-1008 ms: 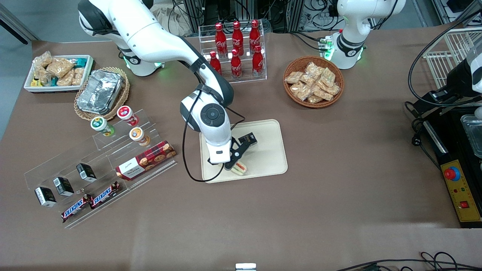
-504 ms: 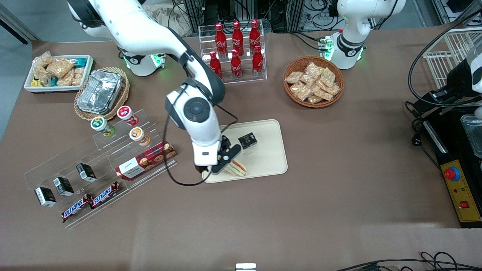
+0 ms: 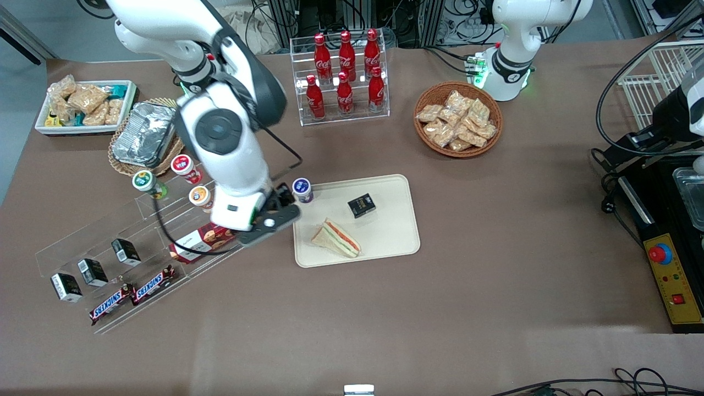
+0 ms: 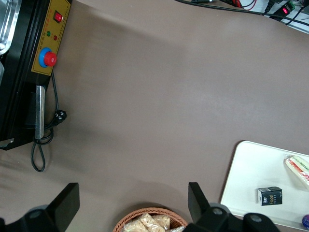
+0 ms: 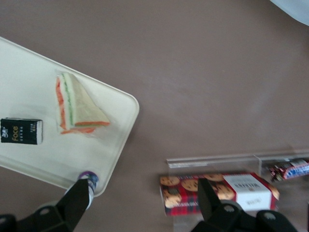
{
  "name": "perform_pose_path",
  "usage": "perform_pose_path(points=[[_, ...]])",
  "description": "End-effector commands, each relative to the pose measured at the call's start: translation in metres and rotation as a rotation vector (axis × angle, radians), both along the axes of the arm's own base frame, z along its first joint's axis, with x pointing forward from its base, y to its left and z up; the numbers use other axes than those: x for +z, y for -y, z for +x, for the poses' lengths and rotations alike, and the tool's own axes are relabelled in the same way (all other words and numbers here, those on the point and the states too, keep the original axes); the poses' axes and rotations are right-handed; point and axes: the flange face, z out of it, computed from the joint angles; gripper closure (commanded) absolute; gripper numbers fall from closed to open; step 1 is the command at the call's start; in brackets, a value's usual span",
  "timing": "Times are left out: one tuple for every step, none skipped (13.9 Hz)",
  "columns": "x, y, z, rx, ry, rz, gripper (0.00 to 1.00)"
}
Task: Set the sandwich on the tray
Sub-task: 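Open the right gripper and withdraw it from the sandwich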
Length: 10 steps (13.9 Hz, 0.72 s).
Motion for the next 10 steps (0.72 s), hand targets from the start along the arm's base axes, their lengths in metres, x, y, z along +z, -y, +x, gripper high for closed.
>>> perform_pose_path(points=[[0.043, 0.063, -0.003, -0.107, -0.008, 0.013, 0.0], [0.053, 0.088, -0.001, -0.146, -0.015, 0.014, 0.0], [0.063, 0.11, -0.001, -0.186, -0.028, 0.029, 0.0], [0.072, 0.13, -0.001, -0.224, -0.041, 0.058, 0.0], [0.082, 0.156, -0.001, -0.27, -0.048, 0.072, 0.0], [0.091, 0.179, -0.002, -0.307, -0.054, 0.075, 0.0], [0.097, 0.205, -0.002, -0.356, -0.057, 0.077, 0.0], [0.101, 0.232, -0.003, -0.404, -0.066, 0.08, 0.0], [0.105, 0.248, -0.005, -0.431, -0.073, 0.081, 0.0], [0.109, 0.259, -0.007, -0.451, -0.073, 0.084, 0.0]])
